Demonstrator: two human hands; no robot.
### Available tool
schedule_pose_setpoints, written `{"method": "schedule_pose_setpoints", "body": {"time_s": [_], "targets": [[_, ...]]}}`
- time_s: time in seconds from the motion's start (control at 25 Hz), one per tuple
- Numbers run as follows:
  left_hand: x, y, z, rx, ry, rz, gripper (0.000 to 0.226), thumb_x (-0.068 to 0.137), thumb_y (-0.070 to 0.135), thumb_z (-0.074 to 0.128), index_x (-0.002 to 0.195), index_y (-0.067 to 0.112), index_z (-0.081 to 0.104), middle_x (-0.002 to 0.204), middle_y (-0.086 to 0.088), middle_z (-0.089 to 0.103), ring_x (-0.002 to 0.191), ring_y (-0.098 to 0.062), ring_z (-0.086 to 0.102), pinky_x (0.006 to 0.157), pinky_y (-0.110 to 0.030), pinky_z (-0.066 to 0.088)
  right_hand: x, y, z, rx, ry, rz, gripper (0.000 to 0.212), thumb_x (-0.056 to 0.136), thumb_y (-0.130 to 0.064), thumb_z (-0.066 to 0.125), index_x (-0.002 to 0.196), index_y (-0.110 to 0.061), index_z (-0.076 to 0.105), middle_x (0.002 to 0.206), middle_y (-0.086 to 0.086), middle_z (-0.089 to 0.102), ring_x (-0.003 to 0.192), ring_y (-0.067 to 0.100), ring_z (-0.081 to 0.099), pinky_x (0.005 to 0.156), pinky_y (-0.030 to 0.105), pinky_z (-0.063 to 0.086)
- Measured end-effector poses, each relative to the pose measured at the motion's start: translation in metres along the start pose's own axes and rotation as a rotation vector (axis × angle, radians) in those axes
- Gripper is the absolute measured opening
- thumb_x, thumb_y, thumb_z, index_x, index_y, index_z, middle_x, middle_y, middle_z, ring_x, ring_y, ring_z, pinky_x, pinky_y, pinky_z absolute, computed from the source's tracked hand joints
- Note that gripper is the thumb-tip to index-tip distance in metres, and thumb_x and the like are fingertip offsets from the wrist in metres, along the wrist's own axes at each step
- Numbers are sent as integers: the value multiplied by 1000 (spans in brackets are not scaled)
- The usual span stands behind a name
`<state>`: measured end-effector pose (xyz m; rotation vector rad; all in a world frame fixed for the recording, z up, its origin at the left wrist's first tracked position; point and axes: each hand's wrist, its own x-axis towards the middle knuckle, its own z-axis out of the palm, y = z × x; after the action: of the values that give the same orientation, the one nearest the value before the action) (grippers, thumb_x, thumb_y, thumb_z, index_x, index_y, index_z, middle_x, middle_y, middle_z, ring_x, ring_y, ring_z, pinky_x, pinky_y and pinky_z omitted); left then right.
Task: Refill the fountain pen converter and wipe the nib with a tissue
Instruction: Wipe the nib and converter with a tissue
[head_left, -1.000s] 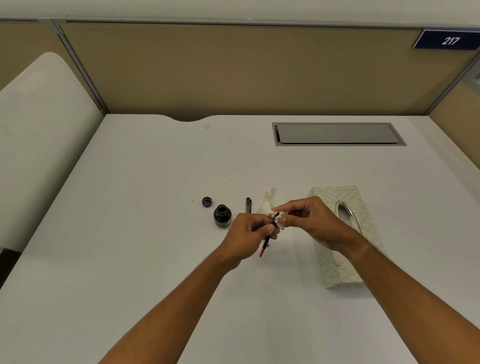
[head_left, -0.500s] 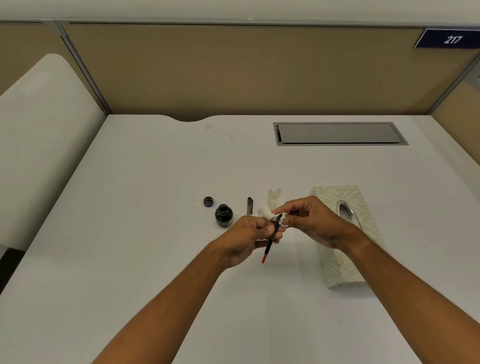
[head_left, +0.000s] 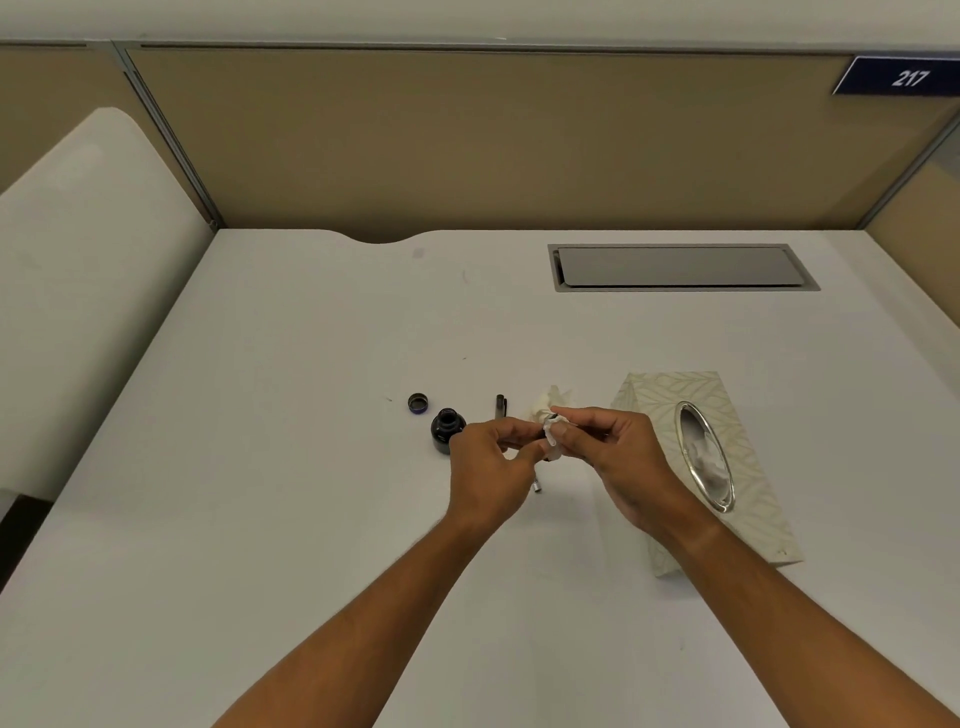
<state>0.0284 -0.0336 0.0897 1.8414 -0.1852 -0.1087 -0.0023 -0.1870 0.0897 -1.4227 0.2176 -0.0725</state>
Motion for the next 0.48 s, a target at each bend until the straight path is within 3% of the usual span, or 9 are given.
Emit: {"method": "schedule_pose_setpoints", "body": {"time_s": [0.16, 0.28, 0.48], "targets": [[-3, -1, 5, 92, 71, 91, 9, 77, 19, 78, 86, 22, 79, 67, 35, 60, 75, 15, 62, 64, 3, 40, -3, -2, 3, -56, 51, -21, 16, 83, -8, 75, 98, -5, 78, 98, 8, 78, 92, 24, 74, 79, 27, 58], [-1, -4, 5, 104, 79, 110, 8, 79, 19, 77, 87, 21, 79, 71, 28, 64, 76, 16, 62, 66, 3, 40, -2, -2, 4, -77, 50, -25, 14, 83, -8, 75, 97, -9, 79, 95, 7, 79, 91, 23, 74, 78, 27, 58], [5, -2, -6, -92, -195, -44, 13, 84, 11, 71, 87, 21, 79, 76, 15, 76, 79, -1, 71, 74, -10, 51, 6, -7, -8, 9, -114, 58, 16, 81, -4, 73, 92, -12, 80, 93, 11, 78, 87, 21, 74, 75, 25, 57]]}}
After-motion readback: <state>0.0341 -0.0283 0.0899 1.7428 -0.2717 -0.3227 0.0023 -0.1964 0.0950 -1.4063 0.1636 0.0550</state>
